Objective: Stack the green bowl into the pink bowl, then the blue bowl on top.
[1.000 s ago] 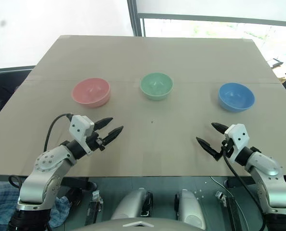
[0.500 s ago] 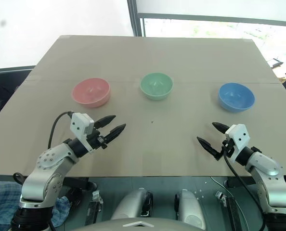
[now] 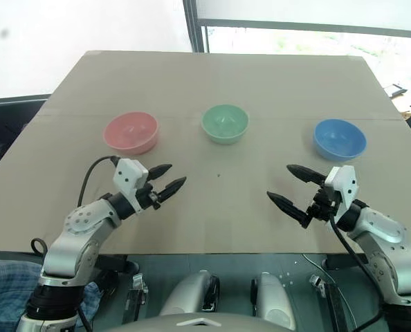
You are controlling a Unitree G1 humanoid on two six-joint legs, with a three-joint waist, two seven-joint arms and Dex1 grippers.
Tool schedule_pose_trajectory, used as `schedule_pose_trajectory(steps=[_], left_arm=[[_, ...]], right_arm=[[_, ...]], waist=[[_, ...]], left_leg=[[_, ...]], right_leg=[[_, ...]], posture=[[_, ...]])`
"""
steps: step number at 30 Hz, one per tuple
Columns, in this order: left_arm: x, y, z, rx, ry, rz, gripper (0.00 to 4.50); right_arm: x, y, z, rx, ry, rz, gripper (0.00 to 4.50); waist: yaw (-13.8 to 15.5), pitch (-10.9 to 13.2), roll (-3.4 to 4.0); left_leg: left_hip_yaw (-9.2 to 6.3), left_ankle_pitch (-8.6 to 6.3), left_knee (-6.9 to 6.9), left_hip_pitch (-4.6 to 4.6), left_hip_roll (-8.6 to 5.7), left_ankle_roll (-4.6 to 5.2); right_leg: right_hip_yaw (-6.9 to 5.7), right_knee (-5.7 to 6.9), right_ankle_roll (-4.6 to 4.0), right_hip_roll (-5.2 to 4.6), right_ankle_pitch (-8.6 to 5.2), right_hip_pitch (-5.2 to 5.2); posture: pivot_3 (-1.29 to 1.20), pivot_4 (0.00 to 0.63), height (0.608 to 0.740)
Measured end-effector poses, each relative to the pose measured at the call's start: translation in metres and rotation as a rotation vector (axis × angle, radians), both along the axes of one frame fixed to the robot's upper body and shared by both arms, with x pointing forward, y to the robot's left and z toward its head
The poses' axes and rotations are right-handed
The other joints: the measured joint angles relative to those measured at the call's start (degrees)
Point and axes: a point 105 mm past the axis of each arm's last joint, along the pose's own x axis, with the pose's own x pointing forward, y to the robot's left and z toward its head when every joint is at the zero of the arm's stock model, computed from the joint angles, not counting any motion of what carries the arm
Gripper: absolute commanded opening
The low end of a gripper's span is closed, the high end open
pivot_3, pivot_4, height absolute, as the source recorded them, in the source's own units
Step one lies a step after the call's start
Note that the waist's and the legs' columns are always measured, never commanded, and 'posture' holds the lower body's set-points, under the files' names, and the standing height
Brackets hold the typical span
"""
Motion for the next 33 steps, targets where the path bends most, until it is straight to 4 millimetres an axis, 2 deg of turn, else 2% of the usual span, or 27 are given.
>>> schedule_pose_trajectory(steps=[4,8,12,18,24,31,32,33], left_arm=[[0.014,0.006,0.008,0.060,-0.039,0.039,2.91],[0.032,0.013,0.029,0.138,-0.126,0.103,2.91],[0.039,0.022,0.040,0.216,-0.167,0.143,2.91],[0.050,0.043,0.033,0.369,-0.145,0.209,2.91],[0.061,0.060,0.033,0.430,-0.135,0.260,2.91],[0.073,0.070,0.026,0.459,-0.094,0.263,2.91],[0.077,0.070,0.024,0.465,-0.081,0.247,2.38],[0.079,0.069,0.024,0.468,-0.074,0.239,2.10]], right_arm=[[-0.004,0.006,0.009,-0.005,-0.002,0.045,4.43],[-0.005,0.009,0.013,0.001,0.013,0.064,4.43],[-0.009,0.013,0.016,-0.003,0.013,0.087,4.43],[-0.013,0.017,0.019,0.001,0.013,0.106,4.43],[-0.012,0.016,0.020,-0.008,0.010,0.102,4.43],[-0.011,0.016,0.020,-0.014,0.009,0.092,4.43],[-0.011,0.015,0.020,-0.017,0.008,0.089,4.50],[-0.011,0.015,0.020,-0.020,0.007,0.088,4.50]], waist=[[0.03,0.00,-0.02],[0.01,0.00,-0.03],[-0.07,0.00,-0.02],[-0.07,0.00,-0.03],[-0.01,0.00,-0.03],[0.01,0.00,-0.03],[0.03,0.00,-0.04],[0.04,0.00,-0.04]], left_leg=[[0.00,-0.01,0.01,-0.02,0.00,0.01],[0.00,-0.02,0.00,-0.05,0.00,0.04],[0.00,-0.03,0.00,-0.07,0.00,0.06],[0.00,-0.03,0.00,-0.05,0.00,0.06],[0.00,-0.04,0.00,-0.07,-0.01,0.06],[0.00,-0.04,0.01,-0.08,-0.01,0.07],[0.00,-0.04,0.01,-0.08,-0.01,0.07],[0.00,-0.04,0.01,-0.08,-0.01,0.07]], right_leg=[[0.00,-0.02,0.00,-0.01,0.00,0.00],[-0.01,-0.04,0.05,-0.01,0.03,-0.01],[0.00,-0.06,0.07,-0.01,0.04,-0.02],[-0.01,-0.04,0.07,-0.01,0.04,-0.01],[-0.01,-0.06,0.07,-0.02,0.04,-0.02],[-0.01,-0.05,0.08,-0.03,0.04,-0.02],[-0.01,-0.05,0.08,-0.03,0.05,-0.02],[-0.01,-0.05,0.08,-0.03,0.05,-0.02]], posture=[[0.00,0.150,0.740],[0.00,0.150,0.740],[0.00,0.150,0.740],[0.00,0.150,0.740],[0.00,0.150,0.740],[0.00,0.150,0.740],[0.00,0.150,0.740],[0.00,0.150,0.740]])
